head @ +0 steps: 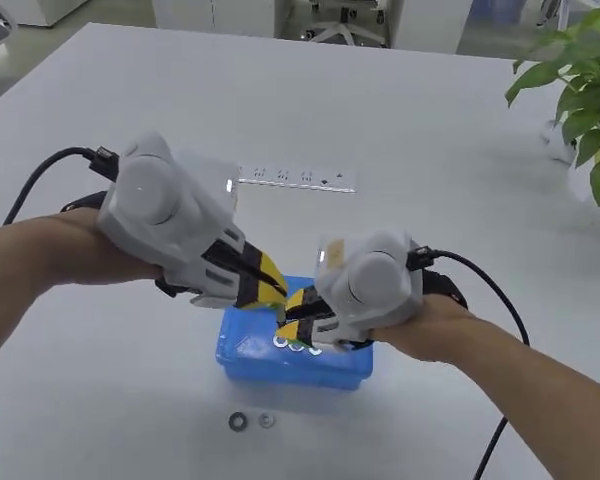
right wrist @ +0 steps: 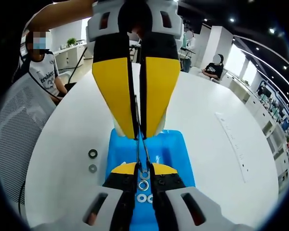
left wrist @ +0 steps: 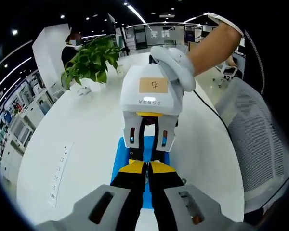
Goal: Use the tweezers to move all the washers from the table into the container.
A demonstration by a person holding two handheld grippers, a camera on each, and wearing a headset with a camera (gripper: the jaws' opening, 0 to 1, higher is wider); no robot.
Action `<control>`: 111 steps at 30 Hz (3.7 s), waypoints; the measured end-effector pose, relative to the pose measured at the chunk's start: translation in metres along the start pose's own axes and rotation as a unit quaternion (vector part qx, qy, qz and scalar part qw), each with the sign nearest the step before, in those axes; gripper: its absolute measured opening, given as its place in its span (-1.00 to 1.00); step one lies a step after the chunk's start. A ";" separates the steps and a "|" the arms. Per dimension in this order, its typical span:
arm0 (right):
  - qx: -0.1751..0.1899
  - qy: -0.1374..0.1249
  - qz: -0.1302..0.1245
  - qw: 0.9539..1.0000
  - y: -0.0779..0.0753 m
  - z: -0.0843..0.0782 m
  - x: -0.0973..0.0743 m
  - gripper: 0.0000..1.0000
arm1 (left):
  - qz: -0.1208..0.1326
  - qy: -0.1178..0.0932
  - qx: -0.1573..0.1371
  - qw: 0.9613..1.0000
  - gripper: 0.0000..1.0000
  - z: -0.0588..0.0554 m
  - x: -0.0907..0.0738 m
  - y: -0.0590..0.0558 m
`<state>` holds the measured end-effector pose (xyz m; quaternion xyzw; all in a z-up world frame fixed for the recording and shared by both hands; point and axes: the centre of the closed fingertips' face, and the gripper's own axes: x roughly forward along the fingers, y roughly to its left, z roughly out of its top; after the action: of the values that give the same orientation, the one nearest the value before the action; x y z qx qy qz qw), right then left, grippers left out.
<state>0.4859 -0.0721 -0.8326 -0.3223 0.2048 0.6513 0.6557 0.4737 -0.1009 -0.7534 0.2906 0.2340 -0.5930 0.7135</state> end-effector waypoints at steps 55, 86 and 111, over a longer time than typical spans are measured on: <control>0.000 -0.010 0.012 1.000 0.077 0.012 0.000 -0.76 | -0.028 0.012 -0.012 0.999 -0.88 -0.005 -0.014 -0.072; 0.021 -0.003 0.039 0.999 0.097 -0.011 0.020 -0.76 | -0.053 0.010 -0.036 0.998 -0.88 -0.027 0.009 -0.085; 0.038 -0.007 0.038 0.999 0.091 -0.014 0.022 -0.78 | -0.052 0.006 -0.047 0.998 -0.88 -0.027 0.011 -0.079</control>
<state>0.3995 -0.0711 -0.8715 -0.2844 0.2370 0.6701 0.6434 0.3988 -0.1001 -0.7909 0.2478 0.2810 -0.6155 0.6933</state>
